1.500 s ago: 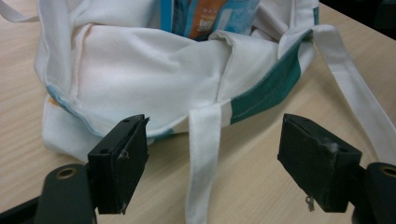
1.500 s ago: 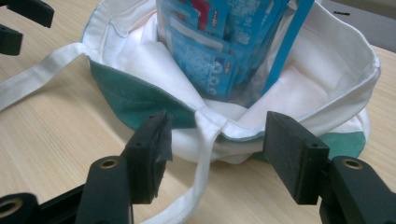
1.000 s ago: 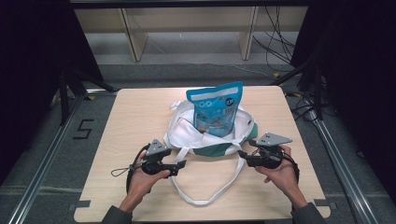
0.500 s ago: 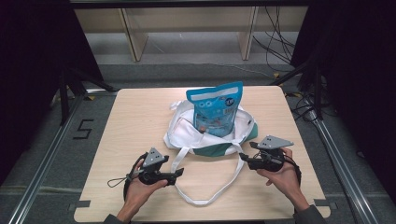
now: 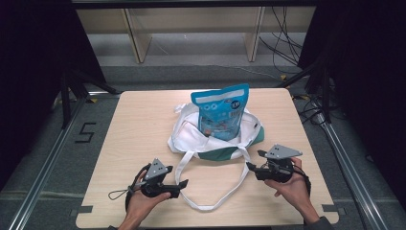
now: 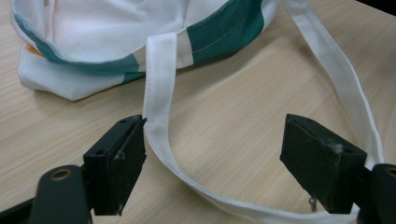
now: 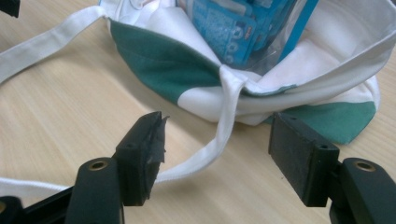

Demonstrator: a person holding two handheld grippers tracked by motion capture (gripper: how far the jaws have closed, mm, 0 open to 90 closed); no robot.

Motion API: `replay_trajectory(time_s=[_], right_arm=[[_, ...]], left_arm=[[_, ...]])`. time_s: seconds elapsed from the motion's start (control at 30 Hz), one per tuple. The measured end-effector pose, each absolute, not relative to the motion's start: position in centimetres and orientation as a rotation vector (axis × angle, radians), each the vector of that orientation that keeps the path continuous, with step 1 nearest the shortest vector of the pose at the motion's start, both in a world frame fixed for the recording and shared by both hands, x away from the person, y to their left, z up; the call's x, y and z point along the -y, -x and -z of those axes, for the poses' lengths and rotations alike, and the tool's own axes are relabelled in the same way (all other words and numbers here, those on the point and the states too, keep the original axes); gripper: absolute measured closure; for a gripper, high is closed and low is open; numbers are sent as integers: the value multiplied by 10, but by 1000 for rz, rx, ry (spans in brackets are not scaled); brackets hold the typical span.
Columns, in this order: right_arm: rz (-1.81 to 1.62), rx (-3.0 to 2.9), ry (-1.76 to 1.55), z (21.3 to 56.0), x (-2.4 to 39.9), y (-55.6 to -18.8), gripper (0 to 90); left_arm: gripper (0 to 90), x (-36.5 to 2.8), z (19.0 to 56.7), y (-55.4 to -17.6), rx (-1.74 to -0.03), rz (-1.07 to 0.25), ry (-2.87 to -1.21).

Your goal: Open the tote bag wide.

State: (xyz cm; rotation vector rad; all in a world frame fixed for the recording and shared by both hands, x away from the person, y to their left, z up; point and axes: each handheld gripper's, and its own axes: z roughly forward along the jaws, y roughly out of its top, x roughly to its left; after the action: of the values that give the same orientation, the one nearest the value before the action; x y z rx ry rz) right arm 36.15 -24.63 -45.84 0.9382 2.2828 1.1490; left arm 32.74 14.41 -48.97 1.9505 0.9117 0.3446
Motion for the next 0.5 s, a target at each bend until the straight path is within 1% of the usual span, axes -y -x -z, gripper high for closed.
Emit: replay_trajectory(time_s=[0.4,0.47,0.5], right_arm=[[-1126,-2324,-933,468,249,-344,340],[-1125,-2339,-948,469,249,-343,339],[-1127,-2342,-941,470,249,-340,336]], left_arm=[[215,-146,493,-318,-919,-328,-1934],[215,-148,493,-319,-893,-343,-1961],[214,-148,493,-315,-921,-336,-1950]])
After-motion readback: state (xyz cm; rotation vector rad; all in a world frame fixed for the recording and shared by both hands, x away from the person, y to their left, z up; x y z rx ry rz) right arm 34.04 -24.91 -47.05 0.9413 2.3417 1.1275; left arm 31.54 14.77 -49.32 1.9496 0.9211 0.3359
